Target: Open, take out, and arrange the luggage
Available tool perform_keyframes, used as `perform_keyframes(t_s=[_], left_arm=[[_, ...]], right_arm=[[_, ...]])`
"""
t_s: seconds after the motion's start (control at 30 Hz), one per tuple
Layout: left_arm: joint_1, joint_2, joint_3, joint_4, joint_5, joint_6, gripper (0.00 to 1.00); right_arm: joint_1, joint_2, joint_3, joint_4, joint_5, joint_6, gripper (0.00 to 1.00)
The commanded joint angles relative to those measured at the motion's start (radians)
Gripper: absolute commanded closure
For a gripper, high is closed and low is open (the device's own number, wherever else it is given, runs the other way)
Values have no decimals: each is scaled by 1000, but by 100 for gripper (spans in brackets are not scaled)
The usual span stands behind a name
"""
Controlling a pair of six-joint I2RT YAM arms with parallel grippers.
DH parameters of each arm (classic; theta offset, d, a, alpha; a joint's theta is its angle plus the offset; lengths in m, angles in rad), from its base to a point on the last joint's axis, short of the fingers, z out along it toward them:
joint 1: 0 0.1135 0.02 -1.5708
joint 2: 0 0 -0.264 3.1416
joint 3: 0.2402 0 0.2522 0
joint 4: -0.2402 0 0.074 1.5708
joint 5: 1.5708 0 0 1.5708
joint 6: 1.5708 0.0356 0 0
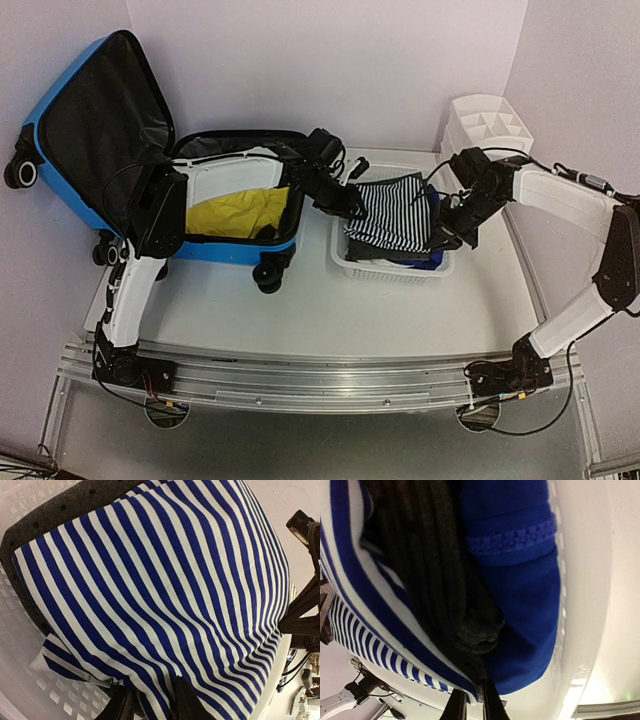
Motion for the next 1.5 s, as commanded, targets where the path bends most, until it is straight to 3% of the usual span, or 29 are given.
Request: perform_keyframes(t_s=[0.0,0.17,0.37,0.47,0.57,0.67,0.73,0.83,1.1,1.33,1.47], left_arm=[[23,12,43,-136,-148,90,61],[18,8,154,-174,-114,128,46],[16,-21,282,-278,-146,220,42],[16,-33,326,-303,-227,279,41],[12,-41,359,-285,-260,319,46],[-26,-45,349,-242,-175,360,57],[-41,-35,293,-185,-94,330,60],[-55,13,237,-115,-100,284,60],[-99,138,188,-61,-130,319,58],[-99,126,-6,-61,-114,351,61],[-99,115,-38,-68,-134,375,61]], right_arm=[[-23,11,67,-121,10,-60,87],[-24,38,213,-219,1,-111,77],[-24,81,451,-275,48,-160,77],[-23,156,570,-266,66,-178,80],[-23,240,657,-231,64,-190,87],[-27,317,682,-151,48,-201,97],[-43,361,666,-76,8,-190,100],[-79,388,587,33,-7,-173,100],[-192,387,162,419,-27,-103,100],[-194,469,119,533,-65,-123,100],[-204,471,138,533,-57,-139,100]])
